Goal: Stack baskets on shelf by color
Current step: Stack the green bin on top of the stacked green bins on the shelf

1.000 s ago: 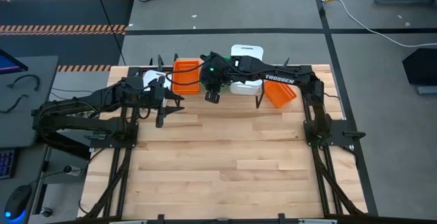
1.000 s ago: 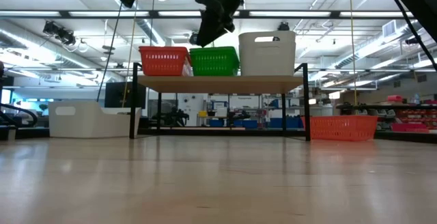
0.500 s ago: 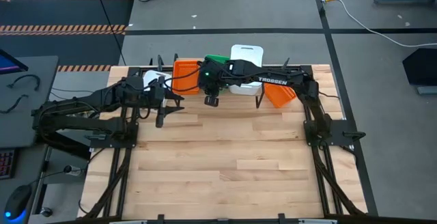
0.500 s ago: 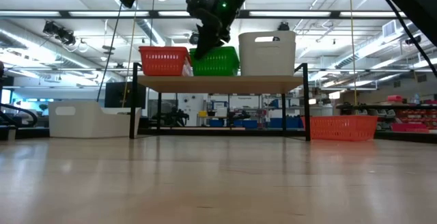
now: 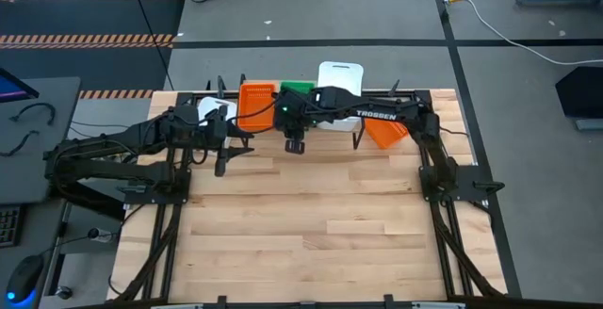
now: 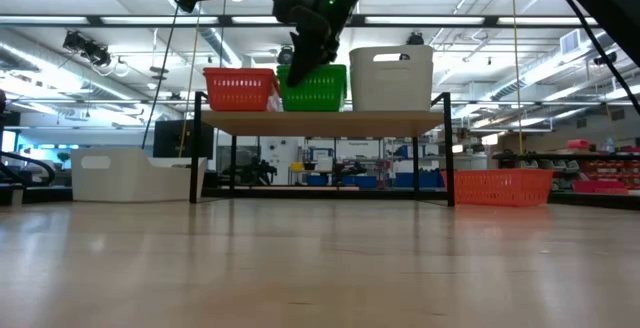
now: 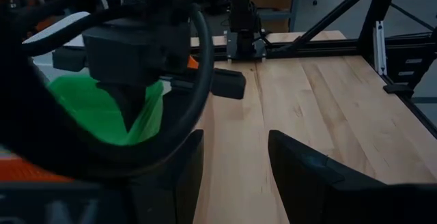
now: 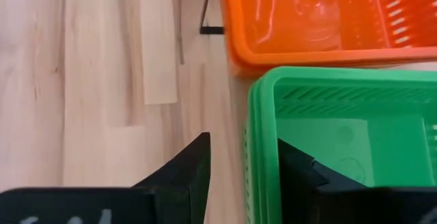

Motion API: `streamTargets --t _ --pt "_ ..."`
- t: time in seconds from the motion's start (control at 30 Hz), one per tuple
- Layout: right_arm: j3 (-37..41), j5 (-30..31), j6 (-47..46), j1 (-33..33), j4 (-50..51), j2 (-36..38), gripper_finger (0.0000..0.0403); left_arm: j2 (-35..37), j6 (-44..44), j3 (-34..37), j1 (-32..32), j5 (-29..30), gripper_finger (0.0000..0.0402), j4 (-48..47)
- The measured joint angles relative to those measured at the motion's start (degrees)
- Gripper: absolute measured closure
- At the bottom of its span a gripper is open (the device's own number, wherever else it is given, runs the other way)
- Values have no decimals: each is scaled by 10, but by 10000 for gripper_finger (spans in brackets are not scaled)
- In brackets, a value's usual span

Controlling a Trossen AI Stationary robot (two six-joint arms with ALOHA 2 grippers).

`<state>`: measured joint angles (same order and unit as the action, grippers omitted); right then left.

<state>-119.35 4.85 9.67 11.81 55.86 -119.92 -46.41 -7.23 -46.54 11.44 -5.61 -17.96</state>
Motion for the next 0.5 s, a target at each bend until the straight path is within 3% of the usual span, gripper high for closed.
streamTargets --t 0.5 --pt "0 46 8 -5 34 0 271 0 1 0 0 0 230 0"
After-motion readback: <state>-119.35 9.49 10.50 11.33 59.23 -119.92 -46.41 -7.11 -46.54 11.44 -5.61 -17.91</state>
